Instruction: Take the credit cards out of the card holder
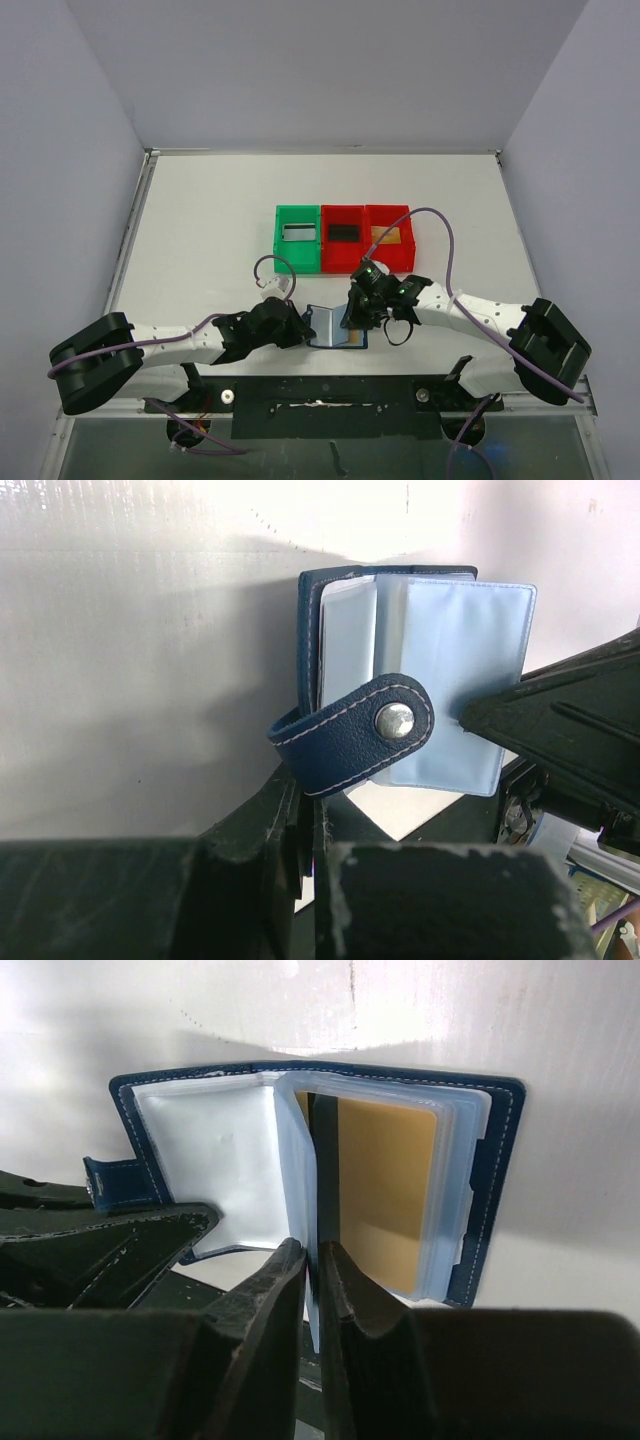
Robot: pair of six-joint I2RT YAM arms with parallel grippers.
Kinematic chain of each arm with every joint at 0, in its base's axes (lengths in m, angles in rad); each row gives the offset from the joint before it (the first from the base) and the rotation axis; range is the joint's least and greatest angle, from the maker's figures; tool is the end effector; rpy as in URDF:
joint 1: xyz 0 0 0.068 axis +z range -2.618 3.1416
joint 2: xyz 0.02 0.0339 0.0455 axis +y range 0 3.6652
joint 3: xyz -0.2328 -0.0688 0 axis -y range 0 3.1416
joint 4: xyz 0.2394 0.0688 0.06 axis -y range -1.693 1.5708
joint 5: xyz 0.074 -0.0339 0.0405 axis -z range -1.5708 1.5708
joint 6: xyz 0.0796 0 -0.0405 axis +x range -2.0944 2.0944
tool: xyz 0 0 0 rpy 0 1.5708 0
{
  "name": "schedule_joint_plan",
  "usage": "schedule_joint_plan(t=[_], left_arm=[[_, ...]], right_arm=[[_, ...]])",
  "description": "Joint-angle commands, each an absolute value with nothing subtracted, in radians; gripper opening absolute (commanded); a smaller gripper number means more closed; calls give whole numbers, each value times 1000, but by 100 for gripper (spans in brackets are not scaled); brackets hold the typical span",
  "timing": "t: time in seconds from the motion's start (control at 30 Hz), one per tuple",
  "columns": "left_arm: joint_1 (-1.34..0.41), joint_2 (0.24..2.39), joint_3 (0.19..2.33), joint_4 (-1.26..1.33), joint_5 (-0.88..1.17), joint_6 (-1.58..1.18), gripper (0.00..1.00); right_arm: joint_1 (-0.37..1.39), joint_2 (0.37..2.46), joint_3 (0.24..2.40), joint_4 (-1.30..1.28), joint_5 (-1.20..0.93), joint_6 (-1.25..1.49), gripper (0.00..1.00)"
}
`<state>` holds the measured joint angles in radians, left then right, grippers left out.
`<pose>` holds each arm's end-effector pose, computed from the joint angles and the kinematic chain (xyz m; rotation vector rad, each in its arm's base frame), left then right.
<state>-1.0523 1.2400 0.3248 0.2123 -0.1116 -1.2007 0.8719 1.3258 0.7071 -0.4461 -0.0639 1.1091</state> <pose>0.1339 -0.2168 0.0815 -0.2496 2.4857 -0.9850 0.1684 0.2082 0.1152 0.3129 2.8247 0.6642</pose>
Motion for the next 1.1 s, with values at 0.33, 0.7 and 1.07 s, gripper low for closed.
schedule_joint_plan(t=[0.33, 0.7, 1.07], left_arm=[[-1057, 1226, 341, 238, -130, -1195, 0], [-1057, 1216, 334, 239, -137, -1198, 0], [-1057, 1211, 316, 253, -143, -1209, 0]], right_arm=[[877, 1298, 775, -512, 5, 1133, 44], [876, 1278, 756, -274, -159, 1093, 32], [867, 1403, 780, -186, -213, 1114, 34]])
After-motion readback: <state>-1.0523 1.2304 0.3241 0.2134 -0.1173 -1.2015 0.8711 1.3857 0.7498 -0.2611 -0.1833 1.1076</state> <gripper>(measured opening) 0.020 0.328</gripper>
